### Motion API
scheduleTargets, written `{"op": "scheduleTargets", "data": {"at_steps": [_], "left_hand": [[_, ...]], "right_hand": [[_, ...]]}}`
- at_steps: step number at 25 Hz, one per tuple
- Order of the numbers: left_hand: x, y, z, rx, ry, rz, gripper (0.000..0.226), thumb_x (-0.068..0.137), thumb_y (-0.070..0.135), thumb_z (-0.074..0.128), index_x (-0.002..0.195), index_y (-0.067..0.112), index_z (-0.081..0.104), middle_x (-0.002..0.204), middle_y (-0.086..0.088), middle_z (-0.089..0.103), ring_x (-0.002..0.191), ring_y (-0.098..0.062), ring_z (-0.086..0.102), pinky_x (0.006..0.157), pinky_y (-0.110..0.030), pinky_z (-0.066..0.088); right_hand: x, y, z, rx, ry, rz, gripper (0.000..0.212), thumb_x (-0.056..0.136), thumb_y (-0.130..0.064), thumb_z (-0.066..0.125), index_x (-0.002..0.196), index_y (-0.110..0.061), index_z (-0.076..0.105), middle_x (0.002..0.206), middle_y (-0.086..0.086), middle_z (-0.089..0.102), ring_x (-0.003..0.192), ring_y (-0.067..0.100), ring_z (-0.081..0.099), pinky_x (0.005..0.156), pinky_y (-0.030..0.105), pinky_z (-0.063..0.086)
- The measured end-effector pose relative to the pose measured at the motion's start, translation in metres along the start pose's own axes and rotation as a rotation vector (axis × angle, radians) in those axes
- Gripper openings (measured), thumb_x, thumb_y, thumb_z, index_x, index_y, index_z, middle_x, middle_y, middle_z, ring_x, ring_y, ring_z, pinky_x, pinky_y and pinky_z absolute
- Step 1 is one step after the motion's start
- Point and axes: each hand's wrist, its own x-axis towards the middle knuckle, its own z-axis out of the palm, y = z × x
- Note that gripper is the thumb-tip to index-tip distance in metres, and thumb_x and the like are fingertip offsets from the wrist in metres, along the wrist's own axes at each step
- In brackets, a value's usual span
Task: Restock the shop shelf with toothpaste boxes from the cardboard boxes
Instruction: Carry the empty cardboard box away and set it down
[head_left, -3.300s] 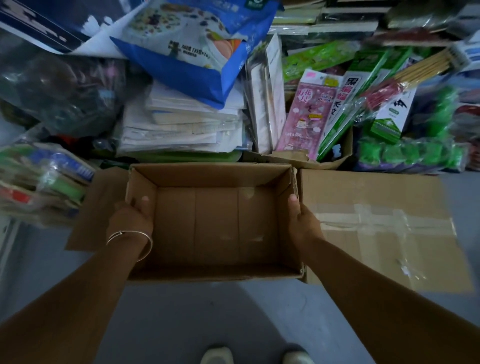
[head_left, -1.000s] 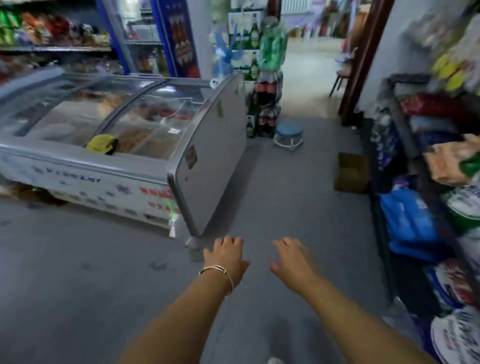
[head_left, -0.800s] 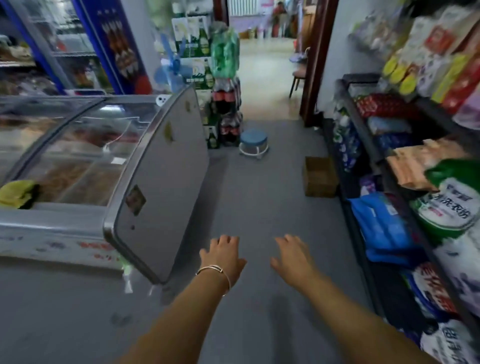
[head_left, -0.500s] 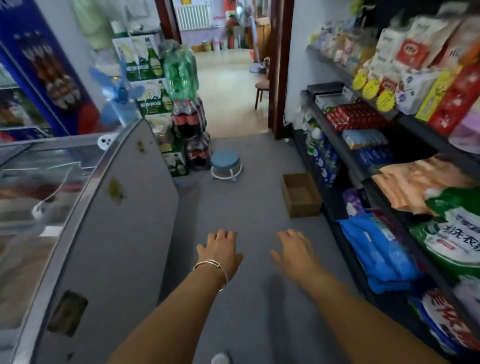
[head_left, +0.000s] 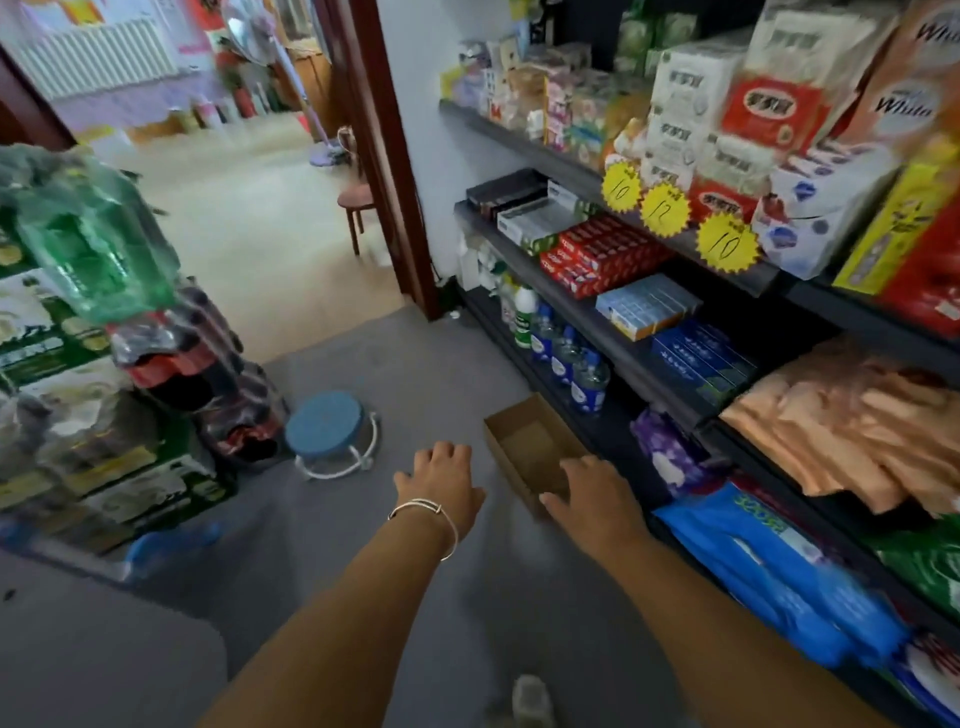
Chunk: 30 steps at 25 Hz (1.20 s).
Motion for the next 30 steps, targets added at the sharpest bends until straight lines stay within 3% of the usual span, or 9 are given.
{"op": "scheduleTargets", "data": {"at_steps": [9,17,22,27,30], "left_hand": [[0.288,-0.002,-0.038,0.055,-0.053,0.202,0.049,0.093,0.038,0.047,0.137,0.022,0.034,0.141,-0.001,0.037,0.131,-0.025,0.035,0.103,-0.043,0.033],[0.51,0.008,0.019,0.158,-0.195,0.453,0.052,0.094,0.039,0.043,0.141,0.022,0.028,0.145,-0.002,0.033,0.133,-0.024,0.033,0.105,-0.043,0.031],[0.577,0.027,0.097,0.133,-0.264,0.505,0.049,0.093,0.038,0.046,0.137,0.021,0.035,0.14,-0.005,0.037,0.128,-0.025,0.039,0.101,-0.043,0.035],[0.644,0.028,0.245,-0.048,-0.303,0.423,0.055,0.089,0.035,0.055,0.137,0.014,0.037,0.137,-0.012,0.041,0.125,-0.033,0.042,0.103,-0.048,0.037],[0.685,0.019,0.342,-0.118,-0.269,0.37,0.059,0.086,0.033,0.059,0.136,0.008,0.039,0.135,-0.018,0.043,0.123,-0.038,0.042,0.102,-0.049,0.036]], "right_hand": [[0.248,0.001,-0.014,0.111,0.037,0.272,0.053,0.094,-0.044,0.048,0.135,-0.011,0.043,0.135,0.009,0.045,0.126,0.024,0.041,0.104,0.035,0.038],[0.39,0.034,0.063,0.348,0.087,0.747,0.048,0.095,-0.038,0.046,0.133,-0.009,0.047,0.137,0.011,0.046,0.127,0.025,0.041,0.104,0.031,0.038],[0.43,0.079,0.139,0.507,0.156,0.962,0.043,0.092,-0.039,0.047,0.123,-0.01,0.054,0.126,0.01,0.055,0.115,0.027,0.052,0.095,0.036,0.046],[0.458,0.138,0.262,0.605,0.248,1.1,0.05,0.093,-0.044,0.049,0.128,-0.008,0.049,0.124,0.013,0.054,0.117,0.03,0.05,0.094,0.038,0.046],[0.477,0.167,0.345,0.725,0.337,1.204,0.064,0.093,-0.048,0.046,0.141,-0.008,0.035,0.14,0.014,0.043,0.129,0.032,0.04,0.102,0.039,0.039]]}}
